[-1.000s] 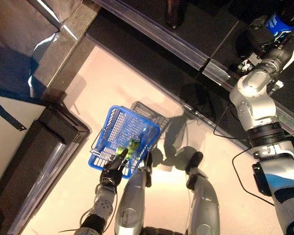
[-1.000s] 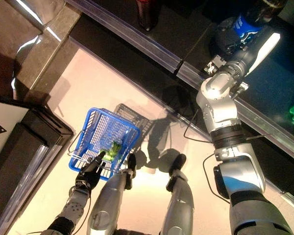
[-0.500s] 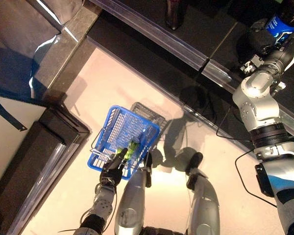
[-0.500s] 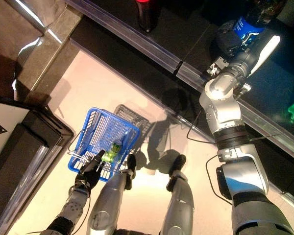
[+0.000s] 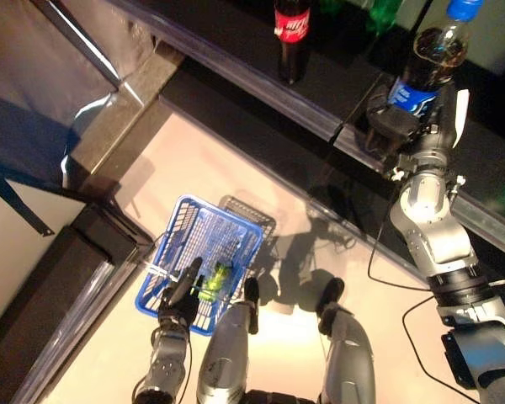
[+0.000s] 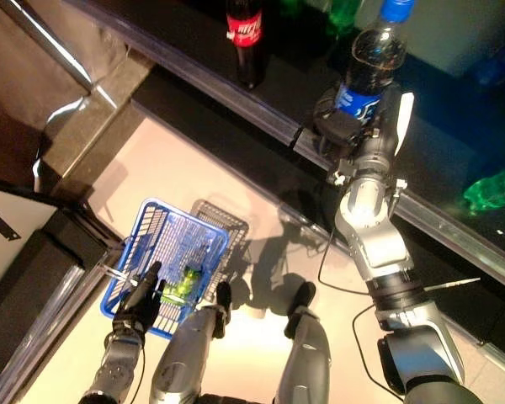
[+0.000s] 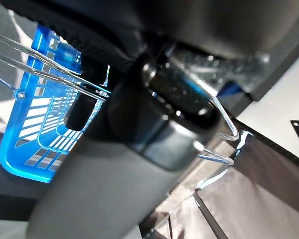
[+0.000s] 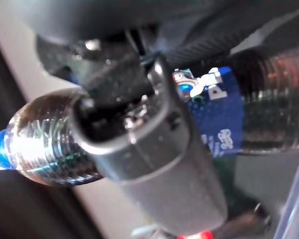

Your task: Pick up the drink and place into the basket.

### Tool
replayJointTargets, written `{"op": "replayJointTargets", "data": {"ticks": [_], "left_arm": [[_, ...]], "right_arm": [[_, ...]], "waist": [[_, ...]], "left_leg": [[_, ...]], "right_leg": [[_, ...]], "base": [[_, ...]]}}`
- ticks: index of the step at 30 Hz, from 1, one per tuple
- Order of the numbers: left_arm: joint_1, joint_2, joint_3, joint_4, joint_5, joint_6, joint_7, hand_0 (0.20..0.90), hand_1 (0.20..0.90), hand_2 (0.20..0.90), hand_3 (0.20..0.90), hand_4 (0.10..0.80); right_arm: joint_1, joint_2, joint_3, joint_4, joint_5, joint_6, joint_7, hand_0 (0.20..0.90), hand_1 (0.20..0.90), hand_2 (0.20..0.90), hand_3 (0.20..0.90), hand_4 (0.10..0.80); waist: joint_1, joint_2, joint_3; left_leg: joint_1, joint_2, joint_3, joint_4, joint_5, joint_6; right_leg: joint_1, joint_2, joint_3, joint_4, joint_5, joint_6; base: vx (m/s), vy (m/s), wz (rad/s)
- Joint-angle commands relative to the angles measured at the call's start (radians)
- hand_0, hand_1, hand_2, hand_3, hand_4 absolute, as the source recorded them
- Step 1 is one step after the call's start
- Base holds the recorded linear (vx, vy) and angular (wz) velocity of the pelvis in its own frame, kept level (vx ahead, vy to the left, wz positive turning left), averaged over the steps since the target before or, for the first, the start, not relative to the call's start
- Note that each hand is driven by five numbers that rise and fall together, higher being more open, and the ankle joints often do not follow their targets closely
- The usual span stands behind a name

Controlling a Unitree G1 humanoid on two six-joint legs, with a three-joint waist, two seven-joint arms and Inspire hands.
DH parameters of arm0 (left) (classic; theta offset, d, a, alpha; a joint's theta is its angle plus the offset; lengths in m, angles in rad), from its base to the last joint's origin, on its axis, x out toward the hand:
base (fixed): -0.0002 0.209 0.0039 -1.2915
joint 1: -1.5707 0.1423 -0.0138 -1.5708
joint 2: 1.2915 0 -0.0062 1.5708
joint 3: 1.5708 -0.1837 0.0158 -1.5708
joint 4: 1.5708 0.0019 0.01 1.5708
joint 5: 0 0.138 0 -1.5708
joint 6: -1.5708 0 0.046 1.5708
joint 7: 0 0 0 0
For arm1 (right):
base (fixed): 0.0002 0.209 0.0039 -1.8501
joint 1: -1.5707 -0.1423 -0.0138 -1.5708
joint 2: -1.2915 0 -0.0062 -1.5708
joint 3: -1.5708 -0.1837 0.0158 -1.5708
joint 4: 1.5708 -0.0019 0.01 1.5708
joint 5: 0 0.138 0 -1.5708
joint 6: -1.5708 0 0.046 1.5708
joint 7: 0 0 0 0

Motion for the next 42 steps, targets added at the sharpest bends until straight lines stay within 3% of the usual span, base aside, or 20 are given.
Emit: {"op": "replayJointTargets", "data": {"ticks": [1, 8, 13, 28, 33, 42], "left_arm": [[0.015, 0.129, 0.112, -0.294, 0.032, -0.159, -0.164, 0.3, 0.3, 0.3, 0.2, 0.1], [0.034, 0.127, 0.107, -0.408, 0.095, -0.114, -0.185, 0.3, 0.3, 0.3, 0.2, 0.1], [0.034, 0.138, 0.081, -0.476, 0.124, -0.08, -0.185, 0.3, 0.3, 0.3, 0.2, 0.1], [0.007, 0.203, -0.093, -0.815, 0.129, 0.03, -0.183, 0.3, 0.3, 0.3, 0.2, 0.1], [-0.024, 0.229, -0.122, -0.898, 0.139, 0.043, -0.225, 0.3, 0.3, 0.3, 0.2, 0.1], [-0.085, 0.238, -0.158, -0.996, 0.115, 0.101, -0.31, 0.3, 0.3, 0.3, 0.2, 0.1]], "right_arm": [[-0.155, -0.099, -0.068, -0.291, -0.079, -0.131, 0.06, 0.3, 0.3, 0.3, 0.2, 0.1], [-0.036, -0.02, 0.009, -0.395, 0.013, -0.097, 0.208, 0.3, 0.3, 0.3, 0.2, 0.1], [0.007, 0.037, 0.092, -0.434, 0.08, -0.07, 0.243, 0.3, 0.3, 0.3, 0.2, 0.1], [-0.063, 0.221, 0.325, -0.389, 0.114, -0.067, 0.13, 0.3, 0.3, 0.3, 0.2, 0.1], [-0.096, 0.253, 0.364, -0.342, 0.17, -0.049, 0.051, 0.3, 0.3, 0.3, 0.2, 0.1], [-0.095, 0.327, 0.434, -0.255, 0.176, -0.012, 0.025, 0.3, 0.3, 0.3, 0.2, 0.1]], "waist": [[0.006, 0.007, -0.085], [0.023, -0.013, -0.137], [0.035, -0.018, -0.153], [0.134, -0.003, -0.146], [0.16, -0.003, -0.15], [0.186, -0.008, -0.155]], "left_leg": [[0.002, -0.017, -0.033, 0.04, 0.061, -0.018], [0.064, -0.02, -0.045, 0.012, 0.065, -0.025], [0.089, -0.023, -0.052, 0.006, 0.065, -0.025], [0.099, -0.067, -0.129, 0.02, 0.073, -0.02], [0.091, -0.081, -0.157, 0.041, 0.075, -0.018], [0.091, -0.095, -0.187, 0.051, 0.078, -0.015]], "right_leg": [[0.149, 0.024, -0.066, 0.032, -0.134, 0.002], [0.242, 0.03, -0.079, -0.027, -0.126, 0.003], [0.287, 0.031, -0.088, -0.053, -0.122, 0.006], [0.378, 0.021, -0.172, -0.097, -0.108, 0.009], [0.39, 0.018, -0.193, -0.092, -0.112, 0.006], [0.408, 0.015, -0.213, -0.097, -0.107, 0.009]], "base": [[0.045, -0.027, -0.01], [0.057, -0.008, 0.04], [0.045, 0.0, 0.07], [0.011, -0.009, 0.15], [0.031, 0.003, 0.19], [0.046, 0.002, 0.11]]}}
